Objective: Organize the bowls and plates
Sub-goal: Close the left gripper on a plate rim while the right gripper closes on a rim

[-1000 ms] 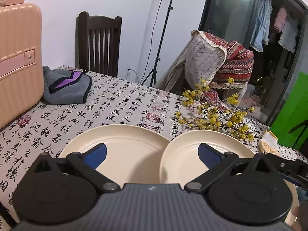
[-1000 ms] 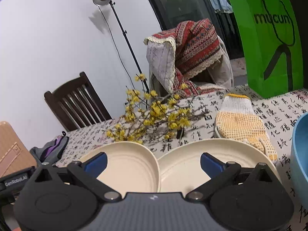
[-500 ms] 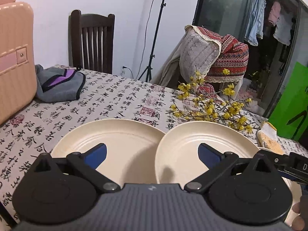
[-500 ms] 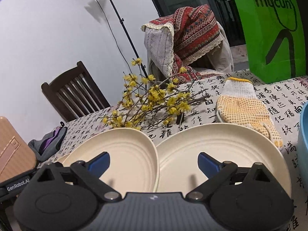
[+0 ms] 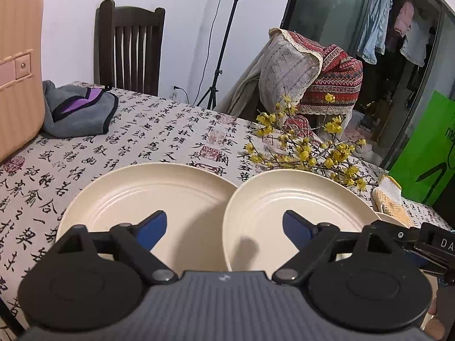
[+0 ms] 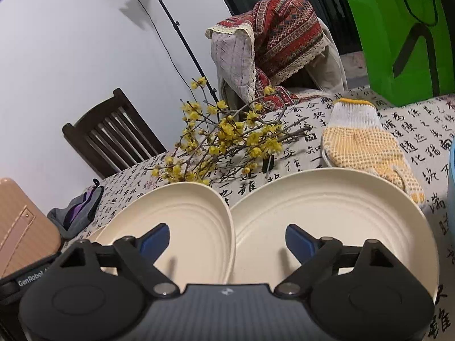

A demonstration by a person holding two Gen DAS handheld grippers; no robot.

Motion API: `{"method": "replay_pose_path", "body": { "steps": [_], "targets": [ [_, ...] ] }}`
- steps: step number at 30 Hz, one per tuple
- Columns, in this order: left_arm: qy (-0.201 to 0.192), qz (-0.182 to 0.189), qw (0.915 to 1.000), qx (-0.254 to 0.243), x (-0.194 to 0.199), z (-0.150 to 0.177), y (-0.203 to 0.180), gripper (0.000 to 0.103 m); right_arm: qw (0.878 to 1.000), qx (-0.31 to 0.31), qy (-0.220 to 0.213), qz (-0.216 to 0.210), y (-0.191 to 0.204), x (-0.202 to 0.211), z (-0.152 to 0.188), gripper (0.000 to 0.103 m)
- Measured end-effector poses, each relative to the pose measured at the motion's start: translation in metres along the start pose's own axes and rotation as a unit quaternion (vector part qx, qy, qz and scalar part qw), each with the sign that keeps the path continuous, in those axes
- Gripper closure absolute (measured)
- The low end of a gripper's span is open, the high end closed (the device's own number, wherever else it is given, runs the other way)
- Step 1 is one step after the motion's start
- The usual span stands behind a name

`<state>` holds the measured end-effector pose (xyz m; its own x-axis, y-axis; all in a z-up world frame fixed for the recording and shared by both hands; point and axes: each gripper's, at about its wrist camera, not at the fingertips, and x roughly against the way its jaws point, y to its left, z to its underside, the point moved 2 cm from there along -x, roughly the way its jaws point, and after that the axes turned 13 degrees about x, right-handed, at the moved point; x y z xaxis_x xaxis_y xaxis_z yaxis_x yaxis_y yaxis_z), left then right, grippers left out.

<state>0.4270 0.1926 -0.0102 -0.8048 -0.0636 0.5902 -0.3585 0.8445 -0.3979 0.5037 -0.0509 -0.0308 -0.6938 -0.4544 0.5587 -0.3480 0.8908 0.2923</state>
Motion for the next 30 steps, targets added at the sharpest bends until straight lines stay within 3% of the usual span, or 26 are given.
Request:
{"method": "replay_pose_path", "body": {
  "steps": [9,18,23,30],
  "targets": [
    [0.027,0.014,0.9994,0.016,-0.006,0.003,0.002,0.039,1.0,0.002,0.007,-0.016,0.003,-0.002,0.001,0.028],
    [0.049,0.018,0.9984,0.02,-0.011,0.005,0.003,0.065,0.999,-0.019,0.018,-0.032,-0.002,-0.005,0.003,0.051],
    [0.052,0.027,0.998,0.024,-0.011,0.005,0.004,0.072,0.999,-0.025,0.023,-0.034,-0.004,-0.007,0.005,0.069],
    [0.049,0.029,0.9982,0.019,-0.01,0.006,0.002,0.076,0.998,-0.033,0.024,-0.037,-0.006,-0.007,0.006,0.085]
  ]
}}
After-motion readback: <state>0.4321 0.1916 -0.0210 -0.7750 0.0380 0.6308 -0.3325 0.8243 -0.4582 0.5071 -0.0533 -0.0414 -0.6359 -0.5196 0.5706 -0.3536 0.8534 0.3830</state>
